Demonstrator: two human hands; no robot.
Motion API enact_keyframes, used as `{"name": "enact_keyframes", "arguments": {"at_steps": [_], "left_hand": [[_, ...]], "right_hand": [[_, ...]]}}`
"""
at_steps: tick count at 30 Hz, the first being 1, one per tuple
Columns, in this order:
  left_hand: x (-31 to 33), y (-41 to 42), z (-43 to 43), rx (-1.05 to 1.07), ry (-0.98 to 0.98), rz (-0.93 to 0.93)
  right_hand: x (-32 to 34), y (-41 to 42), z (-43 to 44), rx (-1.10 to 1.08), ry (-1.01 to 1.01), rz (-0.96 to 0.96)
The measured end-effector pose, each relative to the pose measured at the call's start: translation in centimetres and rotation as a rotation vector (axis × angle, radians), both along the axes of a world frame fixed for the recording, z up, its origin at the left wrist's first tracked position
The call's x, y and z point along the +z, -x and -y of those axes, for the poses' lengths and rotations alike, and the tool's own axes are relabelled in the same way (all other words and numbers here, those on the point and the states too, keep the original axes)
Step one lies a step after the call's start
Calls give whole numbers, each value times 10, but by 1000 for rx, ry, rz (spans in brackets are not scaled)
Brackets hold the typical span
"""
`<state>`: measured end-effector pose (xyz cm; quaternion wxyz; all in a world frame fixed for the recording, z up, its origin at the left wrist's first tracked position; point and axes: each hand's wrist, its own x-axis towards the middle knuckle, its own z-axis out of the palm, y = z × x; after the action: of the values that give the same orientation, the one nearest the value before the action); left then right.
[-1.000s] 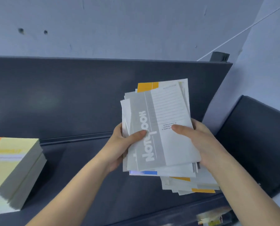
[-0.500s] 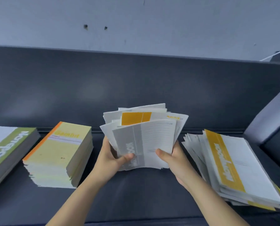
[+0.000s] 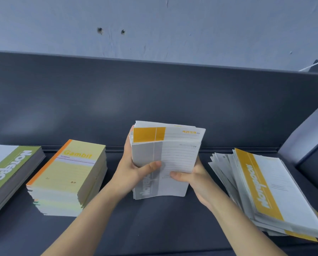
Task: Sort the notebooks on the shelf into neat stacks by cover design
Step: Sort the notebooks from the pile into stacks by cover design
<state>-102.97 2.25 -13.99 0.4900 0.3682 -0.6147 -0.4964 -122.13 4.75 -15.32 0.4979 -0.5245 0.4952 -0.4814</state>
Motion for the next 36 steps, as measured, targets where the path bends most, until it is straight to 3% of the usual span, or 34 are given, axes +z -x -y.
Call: {"name": "enact_keyframes", "arguments": {"at_steps": [7,12,15,17,19,21,23,28,30,32,34,36], "left_hand": [[10,-13,8,-80,4,65],[-2,-11,14,-1,6,145],[-5,-9,12,7,10,153],[-4,-8,12,0,23,144],[-2,-7,11,-17,33,133],[-2,-7,10,-24,57,131],[0,-8,9,-24,58,123],[6,-10,6,-48,53,126],[5,-11,5,-59,23,113],[2,-11,3,-61,3,98],[0,-10,1,-56,-15,85],[-1,-8,2,-78,-26,69]], "right_hand": [[48,16,-3,23,134,-58],[78,17,-1,1,167,-270],[83,9,-11,-86,237,-586],[97,-3,-20,-190,513,-880],[109,-20,-21,-140,723,-1195],[108,-39,-18,67,655,-1430],[98,-51,-13,196,523,-1515],[106,-34,-8,207,479,-1336],[110,-16,-7,107,411,-1191],[102,5,-6,16,186,-860],[80,20,-7,33,-35,-395],[49,21,-4,77,-84,-137]]}}
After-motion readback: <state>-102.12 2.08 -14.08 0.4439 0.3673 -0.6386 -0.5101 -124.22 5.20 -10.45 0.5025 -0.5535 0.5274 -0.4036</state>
